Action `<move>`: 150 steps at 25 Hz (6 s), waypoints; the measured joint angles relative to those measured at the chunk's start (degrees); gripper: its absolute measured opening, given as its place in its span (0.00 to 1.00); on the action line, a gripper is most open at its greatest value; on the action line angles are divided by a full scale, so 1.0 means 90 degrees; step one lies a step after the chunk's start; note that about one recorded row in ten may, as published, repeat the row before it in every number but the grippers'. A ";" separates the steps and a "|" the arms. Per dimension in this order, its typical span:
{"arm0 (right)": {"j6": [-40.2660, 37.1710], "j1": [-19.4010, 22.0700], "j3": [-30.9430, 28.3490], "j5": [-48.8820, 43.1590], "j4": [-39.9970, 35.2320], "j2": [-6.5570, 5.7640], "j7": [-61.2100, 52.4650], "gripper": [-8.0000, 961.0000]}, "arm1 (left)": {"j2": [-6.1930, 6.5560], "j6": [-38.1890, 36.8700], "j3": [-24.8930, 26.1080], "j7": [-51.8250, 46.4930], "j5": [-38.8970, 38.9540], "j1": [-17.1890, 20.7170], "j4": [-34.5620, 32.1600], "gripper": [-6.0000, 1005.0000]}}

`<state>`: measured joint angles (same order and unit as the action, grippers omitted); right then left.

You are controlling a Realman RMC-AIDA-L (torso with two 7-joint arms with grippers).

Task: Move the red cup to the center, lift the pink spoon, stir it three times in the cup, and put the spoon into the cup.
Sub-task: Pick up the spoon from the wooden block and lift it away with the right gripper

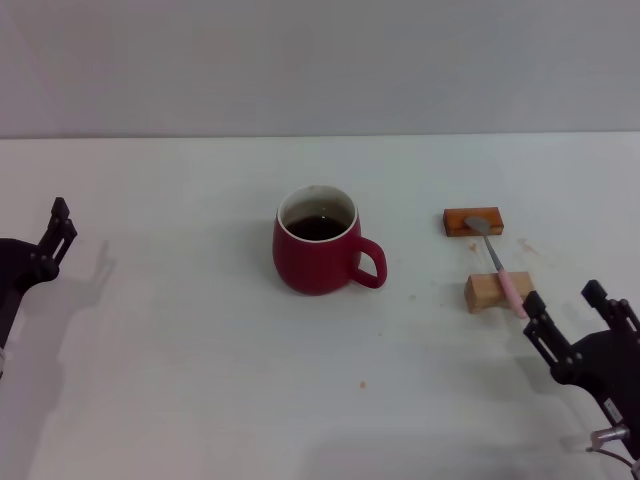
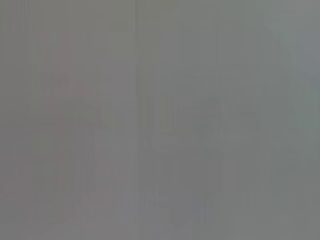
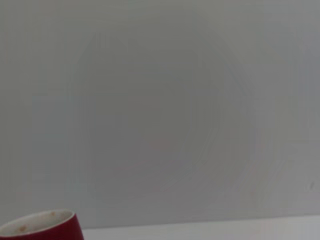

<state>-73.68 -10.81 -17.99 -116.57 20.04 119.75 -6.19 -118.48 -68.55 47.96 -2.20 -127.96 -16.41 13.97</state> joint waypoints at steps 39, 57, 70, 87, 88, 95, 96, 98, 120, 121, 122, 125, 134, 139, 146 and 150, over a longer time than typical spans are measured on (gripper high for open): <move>0.1130 -0.0454 0.0006 0.0042 0.0176 -0.0005 -0.0016 0.79 | 0.0000 0.0102 -0.0065 0.0001 -0.0001 -0.0071 -0.0068 0.84; 0.1283 -0.0466 -0.0045 0.0042 0.0197 -0.0004 -0.0016 0.78 | -0.0010 0.0115 -0.0124 0.0018 0.0000 -0.0071 -0.0068 0.84; 0.1251 -0.0418 -0.0077 0.0042 0.0244 0.0000 -0.0126 0.73 | -0.0007 0.0135 -0.0124 0.0020 0.0000 -0.0071 -0.0068 0.84; 0.1293 -0.0480 -0.0091 0.0049 0.0231 -0.0005 -0.0133 0.48 | 0.0000 0.0155 -0.0134 0.0020 -0.0001 -0.0091 -0.0083 0.84; 0.1293 -0.0482 -0.0092 0.0050 0.0231 -0.0005 -0.0133 0.48 | 0.0000 0.0155 -0.0133 0.0020 0.0000 -0.0091 -0.0086 0.84; 0.1299 -0.0503 -0.0121 0.0054 0.0228 -0.0005 -0.0133 0.48 | 0.0000 0.0156 -0.0134 0.0020 0.0000 -0.0100 -0.0097 0.84; 0.1301 -0.0504 -0.0130 0.0056 0.0227 -0.0005 -0.0133 0.48 | 0.0000 0.0156 -0.0134 0.0020 0.0000 -0.0100 -0.0097 0.84; 0.1303 -0.0504 -0.0148 0.0060 0.0229 -0.0005 -0.0133 0.48 | 0.0000 0.0156 -0.0134 0.0020 0.0000 -0.0101 -0.0098 0.84; 0.1423 -0.0480 -0.0268 0.0062 0.0283 -0.0001 -0.0133 0.33 | 0.0000 0.0156 -0.0156 0.0020 -0.0011 -0.0120 -0.0136 0.84; 0.1423 -0.0480 -0.0268 0.0062 0.0283 -0.0001 -0.0133 0.33 | 0.0000 0.0155 -0.0155 0.0020 -0.0011 -0.0120 -0.0139 0.84; 0.1420 -0.0466 -0.0292 0.0062 0.0295 0.0002 -0.0133 0.33 | 0.0000 0.0156 -0.0155 0.0020 -0.0011 -0.0120 -0.0144 0.84; 0.1395 -0.0424 -0.0331 0.0063 0.0333 0.0005 -0.0117 0.26 | 0.0000 0.0184 -0.0154 0.0020 -0.0011 -0.0119 -0.0163 0.84; 0.1024 -0.0298 -0.0312 0.0070 0.0402 0.0005 0.0038 0.17 | 0.0000 0.0192 -0.0153 0.0020 -0.0010 -0.0126 -0.0141 0.84; 0.0848 -0.0184 -0.0369 0.0089 0.0561 -0.0022 0.0212 0.17 | 0.0000 0.0184 -0.0153 0.0020 -0.0010 -0.0159 -0.0146 0.84; 0.0583 -0.0144 -0.0363 0.0091 0.0543 -0.0033 0.0240 0.15 | 0.0000 0.0178 -0.0153 0.0020 -0.0010 -0.0178 -0.0155 0.84; 0.0459 -0.0109 -0.0355 0.0095 0.0582 -0.0034 0.0473 0.15 | 0.0000 0.0174 -0.0153 0.0020 -0.0010 -0.0170 -0.0156 0.84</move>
<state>-69.55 -11.79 -21.18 -115.71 25.28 119.44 -1.93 -118.47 -66.98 46.58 -2.02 -128.05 -17.94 12.56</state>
